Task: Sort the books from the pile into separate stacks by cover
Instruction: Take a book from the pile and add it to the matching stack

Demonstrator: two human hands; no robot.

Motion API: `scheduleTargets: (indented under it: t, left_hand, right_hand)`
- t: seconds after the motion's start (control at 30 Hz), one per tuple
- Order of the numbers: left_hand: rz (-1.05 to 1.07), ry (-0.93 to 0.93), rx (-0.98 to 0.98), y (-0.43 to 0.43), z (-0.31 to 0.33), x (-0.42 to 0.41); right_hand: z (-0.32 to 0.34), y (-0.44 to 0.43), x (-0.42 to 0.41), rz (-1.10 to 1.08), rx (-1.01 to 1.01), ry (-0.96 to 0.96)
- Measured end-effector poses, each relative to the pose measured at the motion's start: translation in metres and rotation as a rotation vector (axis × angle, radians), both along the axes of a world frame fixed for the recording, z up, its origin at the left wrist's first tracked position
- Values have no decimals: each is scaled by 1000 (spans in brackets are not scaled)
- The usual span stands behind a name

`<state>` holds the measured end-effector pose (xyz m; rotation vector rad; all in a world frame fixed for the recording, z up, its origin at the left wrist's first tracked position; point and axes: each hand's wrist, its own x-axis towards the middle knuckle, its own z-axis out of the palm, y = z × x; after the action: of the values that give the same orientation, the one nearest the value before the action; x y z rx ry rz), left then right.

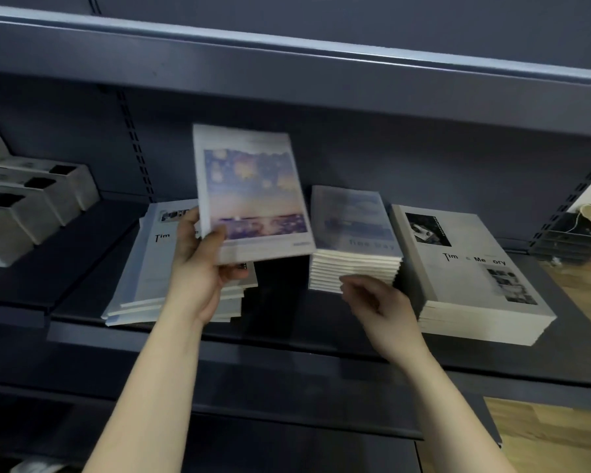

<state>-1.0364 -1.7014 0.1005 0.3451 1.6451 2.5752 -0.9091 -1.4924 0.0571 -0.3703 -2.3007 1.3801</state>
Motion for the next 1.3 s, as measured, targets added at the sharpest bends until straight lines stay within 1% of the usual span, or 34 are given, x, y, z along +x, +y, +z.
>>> scheduleTargets:
  t: [0.13,0.23,0.37,0.43,0.57,0.63,0.73,0.8,0.87,0.93,1.0,1.1,1.17,1.23,1.3]
  left_hand:
    - [-127,34,59,31,11,20]
    - [-210,52,24,52,10,31]
    - [-298,41,-30,69,0,37]
    - [-312,77,-60,71,-6,35]
    - [-205,99,-201,72,-26,29]
    - [-132,175,-330,70,-42,26]
    - [-100,283,-628,67,-64,26]
    - [-118,316,-777,67,-73,27]
    - [-120,403,-932,67,-79,27]
    - [-85,516,-1104,68,-87,27]
    - [-44,594,-1244,69,-92,26]
    - [-6,673,-1355,73,-97,27]
    - [12,687,-1388,74,-98,26]
    - [24,701,-1403,74,-99,26]
    - [26,706,-1418,73,-101,26]
  right_hand:
    - [34,-3,-4,28,-397,99]
    - [48,4,-5,31,-557,151]
    - [46,17,-4,-79,-592,204]
    - [47,22,-2,-114,-579,234]
    - [52,40,-2,-254,-621,222]
    - [53,50,-4,-309,-641,189]
    - [50,57,-7,-326,-572,115]
    - [43,58,-10,-318,-537,54]
    - [38,57,-11,-321,-475,33]
    - [33,60,-9,-324,-326,31]
    - [31,63,-3,-273,-123,-13]
    - [27,64,3,-207,140,-119]
    - [27,62,3,-225,261,-107]
    - [28,61,0,-253,314,-63]
    - [29,61,-4,-258,321,-29]
